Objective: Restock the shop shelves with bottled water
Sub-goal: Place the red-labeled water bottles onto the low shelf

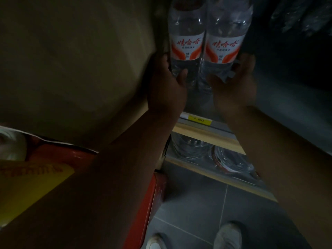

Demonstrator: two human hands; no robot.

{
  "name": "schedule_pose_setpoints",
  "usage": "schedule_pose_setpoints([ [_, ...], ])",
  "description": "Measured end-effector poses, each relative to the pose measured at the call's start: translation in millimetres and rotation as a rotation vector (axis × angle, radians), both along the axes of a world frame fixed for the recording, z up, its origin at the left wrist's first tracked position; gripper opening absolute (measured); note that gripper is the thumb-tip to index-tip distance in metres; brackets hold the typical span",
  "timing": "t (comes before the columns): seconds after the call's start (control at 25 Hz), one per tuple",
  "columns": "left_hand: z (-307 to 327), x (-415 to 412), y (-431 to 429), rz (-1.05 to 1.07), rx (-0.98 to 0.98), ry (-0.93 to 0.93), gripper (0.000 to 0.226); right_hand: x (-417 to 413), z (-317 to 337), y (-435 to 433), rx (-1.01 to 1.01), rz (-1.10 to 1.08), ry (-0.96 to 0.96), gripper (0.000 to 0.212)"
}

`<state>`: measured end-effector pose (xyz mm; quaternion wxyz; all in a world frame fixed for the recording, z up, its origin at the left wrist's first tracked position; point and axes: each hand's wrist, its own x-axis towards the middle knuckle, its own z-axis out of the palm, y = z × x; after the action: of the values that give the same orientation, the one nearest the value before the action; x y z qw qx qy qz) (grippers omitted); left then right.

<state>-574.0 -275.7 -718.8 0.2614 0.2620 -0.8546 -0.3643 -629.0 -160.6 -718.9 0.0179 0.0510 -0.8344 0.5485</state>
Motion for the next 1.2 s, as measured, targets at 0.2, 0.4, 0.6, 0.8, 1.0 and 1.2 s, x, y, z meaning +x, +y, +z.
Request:
schedule_pose_setpoints([
  [0.2, 5, 10, 0, 0.018, 0.169, -0.022, 0.054, -7, -2, 8, 0.025, 0.003, -0.057, 0.064],
  [0.4, 11, 6, 13, 0.036, 0.176, -0.169, 0.036, -9, -8, 13, 0.165, 0.046, -0.063, 0.06],
  [0.6, 8, -6, 18, 0.092, 0.208, -0.18, 0.038, -16, -11, 2, -0.029, 0.013, -0.098, 0.061],
  [0.8, 8, 1, 22, 0.049, 0.154, 0.025, 0.056, -22, -10, -6, -0.097, -0.005, -0.091, 0.057],
  [1.0, -13, 1, 36, 0.035, -0.043, 0.123, 0.063, -28, -11, -12, -0.116, -0.027, -0.081, 0.062],
  [1.2, -14, -4, 35, 0.037, -0.205, 0.178, 0.063, -31, -9, -16, -0.094, 0.01, -0.082, 0.058],
])
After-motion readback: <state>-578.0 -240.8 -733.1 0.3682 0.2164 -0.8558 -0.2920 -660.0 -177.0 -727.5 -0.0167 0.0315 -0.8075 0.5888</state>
